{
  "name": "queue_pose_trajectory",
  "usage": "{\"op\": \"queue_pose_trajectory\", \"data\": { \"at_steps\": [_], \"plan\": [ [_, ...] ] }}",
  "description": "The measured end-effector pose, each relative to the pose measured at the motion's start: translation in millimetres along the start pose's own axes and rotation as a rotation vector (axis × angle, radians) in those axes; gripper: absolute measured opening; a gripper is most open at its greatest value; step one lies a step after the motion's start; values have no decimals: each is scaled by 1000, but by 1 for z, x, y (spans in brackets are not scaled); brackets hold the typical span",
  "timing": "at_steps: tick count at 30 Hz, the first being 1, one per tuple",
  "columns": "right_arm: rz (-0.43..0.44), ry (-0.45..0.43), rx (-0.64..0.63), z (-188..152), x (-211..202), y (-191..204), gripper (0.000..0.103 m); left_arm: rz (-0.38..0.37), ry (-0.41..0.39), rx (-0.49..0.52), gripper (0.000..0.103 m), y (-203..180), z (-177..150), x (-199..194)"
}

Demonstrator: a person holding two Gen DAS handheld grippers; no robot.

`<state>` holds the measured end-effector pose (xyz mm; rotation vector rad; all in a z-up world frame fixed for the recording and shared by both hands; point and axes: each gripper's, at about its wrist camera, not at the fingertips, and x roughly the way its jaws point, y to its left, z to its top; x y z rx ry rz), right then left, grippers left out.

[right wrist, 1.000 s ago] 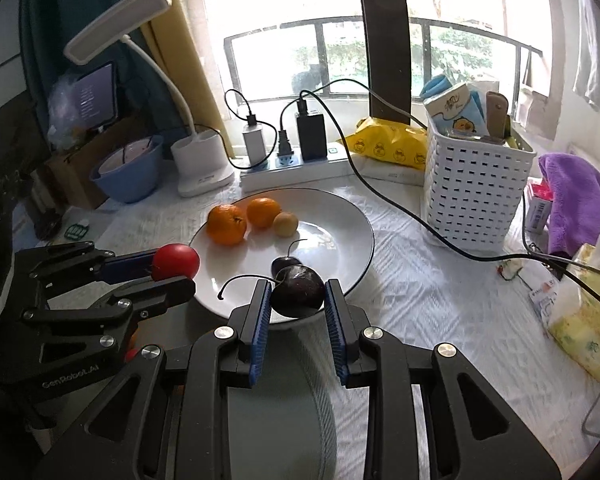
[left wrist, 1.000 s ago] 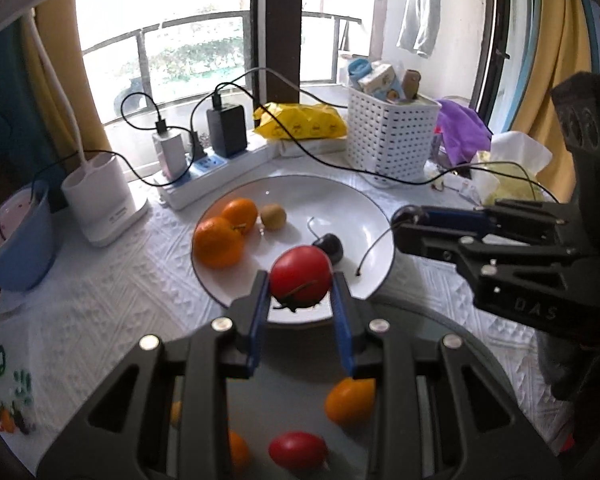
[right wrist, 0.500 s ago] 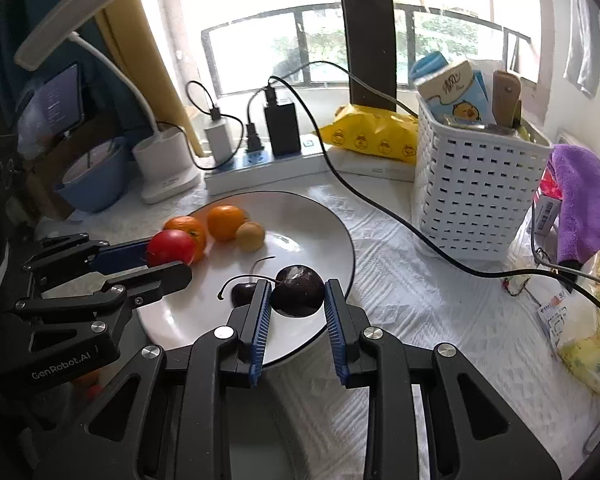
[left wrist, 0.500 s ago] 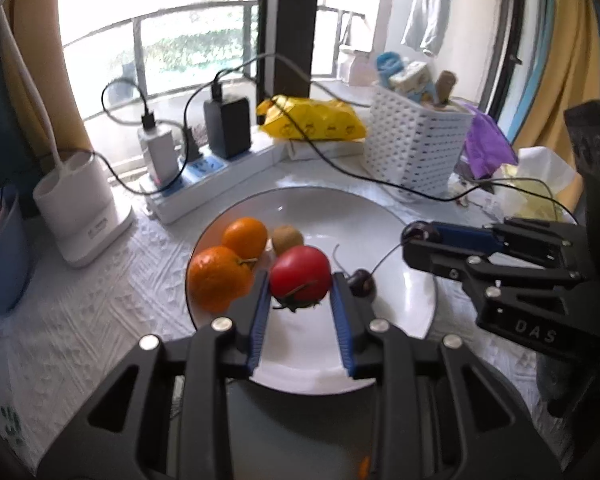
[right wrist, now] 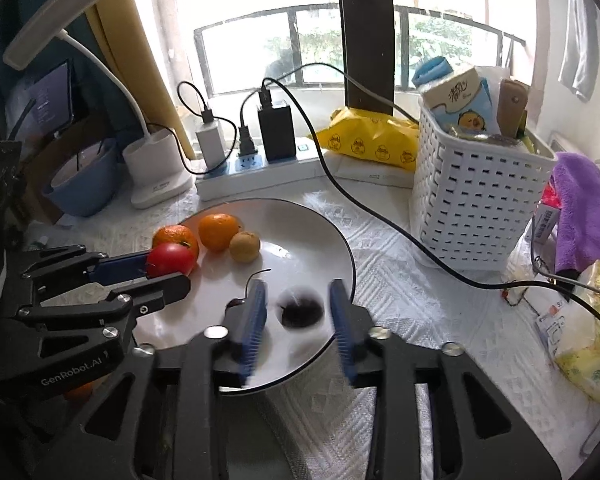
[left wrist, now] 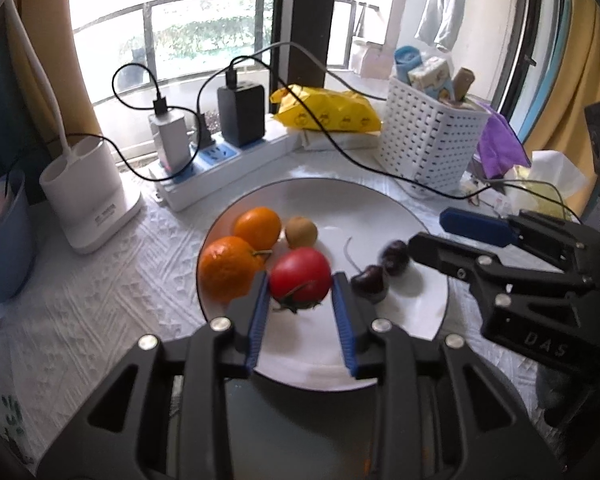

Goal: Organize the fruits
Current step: 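Open the left gripper to drop the tomato while the right gripper releases the cherry, then move the left gripper to a large orange while the right gripper moves to a tangerine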

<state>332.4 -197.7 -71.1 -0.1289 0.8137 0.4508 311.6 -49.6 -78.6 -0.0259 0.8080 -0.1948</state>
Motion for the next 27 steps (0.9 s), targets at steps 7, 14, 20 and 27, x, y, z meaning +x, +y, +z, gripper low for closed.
{"op": "queue_pose_trajectory", "data": {
  "at_steps": [7,14,20,27],
  "plan": [
    [-21,-15,23,-6,-16,3,46,23,-71,-29,46,1,-2,-26],
    [-21,-36,45,-13,-35,4,46,40,-102,-27,46,-2,-6,-44],
    [-3,-59,56,-18,-48,9,46,61,-110,-23,46,-5,-15,-58],
    [28,-70,38,-29,-64,23,46,76,-109,-26,46,-11,-31,-72]
  ]
}}
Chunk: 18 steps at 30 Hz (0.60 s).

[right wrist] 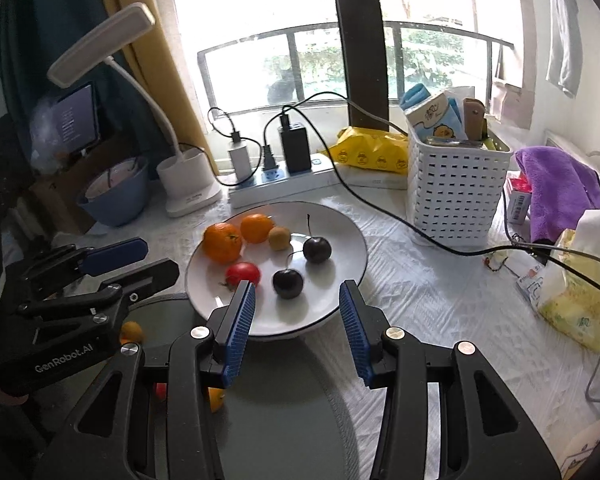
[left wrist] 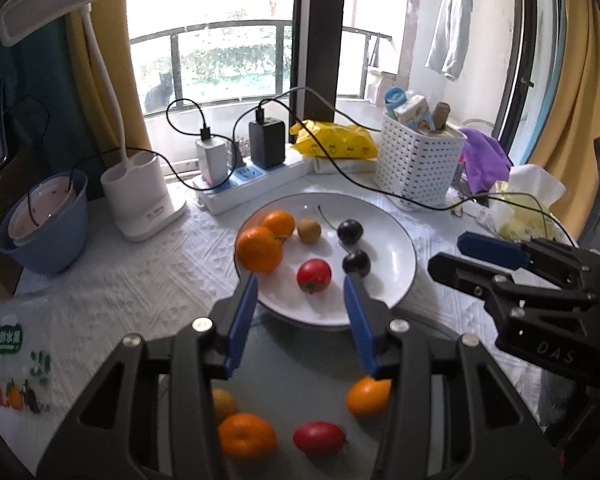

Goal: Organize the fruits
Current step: 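Move the left gripper to a large orange while the right gripper moves to a tangerine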

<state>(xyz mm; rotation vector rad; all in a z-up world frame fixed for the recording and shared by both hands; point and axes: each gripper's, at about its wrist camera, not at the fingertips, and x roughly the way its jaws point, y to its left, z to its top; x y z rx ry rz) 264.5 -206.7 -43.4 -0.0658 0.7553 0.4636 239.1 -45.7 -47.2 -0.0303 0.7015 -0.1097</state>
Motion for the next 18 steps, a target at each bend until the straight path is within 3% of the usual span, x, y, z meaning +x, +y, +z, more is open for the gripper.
{"op": "queue_pose_trajectory", "data": {
  "at_steps": [18],
  "plan": [
    [24,39,26,-43,-14,18,46,-5,45,-35,46,4,-56,-31]
  ]
}}
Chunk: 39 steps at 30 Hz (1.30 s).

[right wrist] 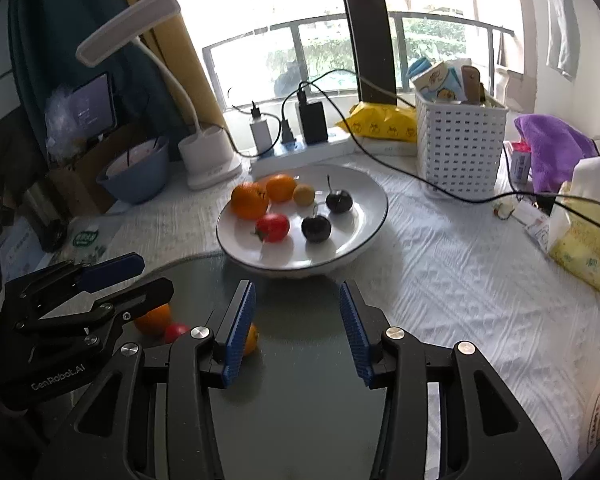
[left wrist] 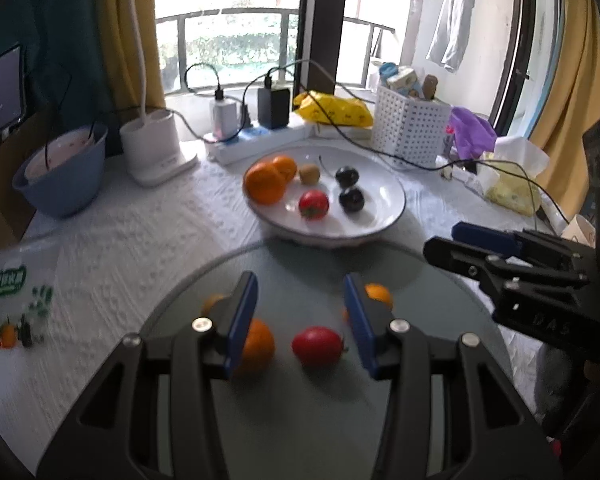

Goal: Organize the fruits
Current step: 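Move the left gripper to a large orange while the right gripper moves to a tangerine, then grasp the large orange with the left gripper while the right gripper grasps the tangerine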

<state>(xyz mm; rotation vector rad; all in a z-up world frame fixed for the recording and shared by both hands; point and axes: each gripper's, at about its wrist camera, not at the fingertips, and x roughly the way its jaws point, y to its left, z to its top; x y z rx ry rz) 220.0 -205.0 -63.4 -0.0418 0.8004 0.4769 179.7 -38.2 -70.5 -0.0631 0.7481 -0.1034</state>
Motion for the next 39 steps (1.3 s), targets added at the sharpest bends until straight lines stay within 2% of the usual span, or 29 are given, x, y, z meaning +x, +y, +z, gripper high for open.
{"op": "queue_pose_trajectory", "data": {
  "at_steps": [7,14,24,33,39],
  "plan": [
    [14,39,-24,-14,0,13,46,4,49,-34,46,17,-25,1],
    [33,78,-42,-18,14,26,46,5,54,-66,47,32,-33,-3],
    [64,126,-63,-18,33,40,46,24,65,-85,47,48,-31,7],
    [52,162,-63,-22,46,42,46,12,93,-102,47,56,-34,18],
    [47,169,-74,-24,49,44,42,6,121,-59,47,48,-31,30]
  ]
}}
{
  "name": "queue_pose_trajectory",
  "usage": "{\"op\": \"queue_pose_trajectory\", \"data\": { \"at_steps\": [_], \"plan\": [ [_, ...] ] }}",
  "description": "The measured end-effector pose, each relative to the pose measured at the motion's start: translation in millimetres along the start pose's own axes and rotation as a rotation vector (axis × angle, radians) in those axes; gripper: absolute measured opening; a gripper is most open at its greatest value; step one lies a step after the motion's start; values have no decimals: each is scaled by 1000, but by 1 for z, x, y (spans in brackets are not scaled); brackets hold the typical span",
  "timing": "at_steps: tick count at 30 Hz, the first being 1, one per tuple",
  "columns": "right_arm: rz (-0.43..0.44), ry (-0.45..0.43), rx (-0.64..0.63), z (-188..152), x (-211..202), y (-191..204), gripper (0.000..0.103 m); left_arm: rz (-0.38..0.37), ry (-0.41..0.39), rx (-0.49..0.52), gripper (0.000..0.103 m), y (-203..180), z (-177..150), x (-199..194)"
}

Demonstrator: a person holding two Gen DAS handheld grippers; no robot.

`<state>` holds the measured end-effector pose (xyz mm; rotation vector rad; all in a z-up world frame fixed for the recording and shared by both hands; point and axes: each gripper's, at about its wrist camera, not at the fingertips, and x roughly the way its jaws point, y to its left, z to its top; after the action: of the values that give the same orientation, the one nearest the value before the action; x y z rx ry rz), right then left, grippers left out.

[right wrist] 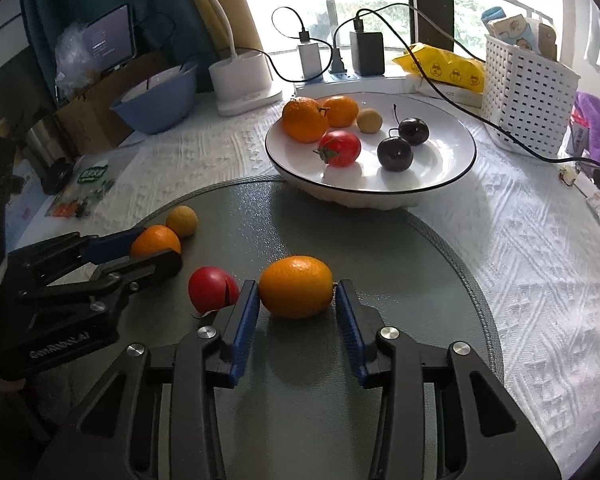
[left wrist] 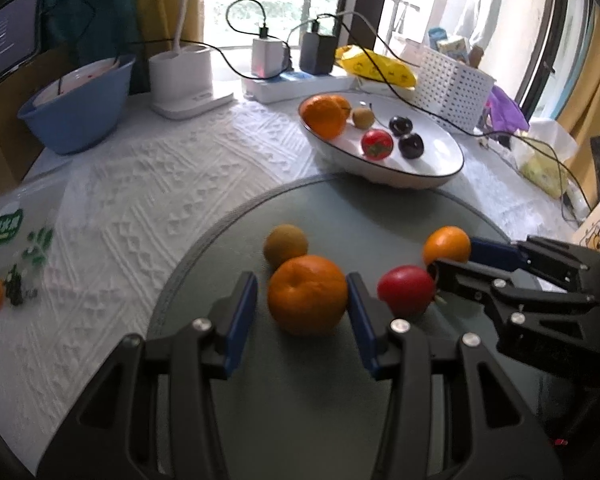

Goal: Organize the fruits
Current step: 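Grasp the large orange with the left gripper while the right gripper grasps the tangerine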

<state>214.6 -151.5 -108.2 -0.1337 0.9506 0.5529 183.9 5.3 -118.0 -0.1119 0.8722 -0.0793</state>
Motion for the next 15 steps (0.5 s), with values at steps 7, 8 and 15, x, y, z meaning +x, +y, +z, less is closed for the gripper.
{"op": "queue_pose_trajectory", "data": {
  "at_steps": [7,8,15],
  "plan": [
    [-6,-4,-6,0,-1,1,41,-7,3,38,43,-5,-1,2],
    [-6,-4,-7,0,-1,0,41,-16,4,40,41,-6,-1,2],
    [-31,-32,-1,-1,-13,-2,41,-38,1,47,38,-8,-3,-4]
  ]
}}
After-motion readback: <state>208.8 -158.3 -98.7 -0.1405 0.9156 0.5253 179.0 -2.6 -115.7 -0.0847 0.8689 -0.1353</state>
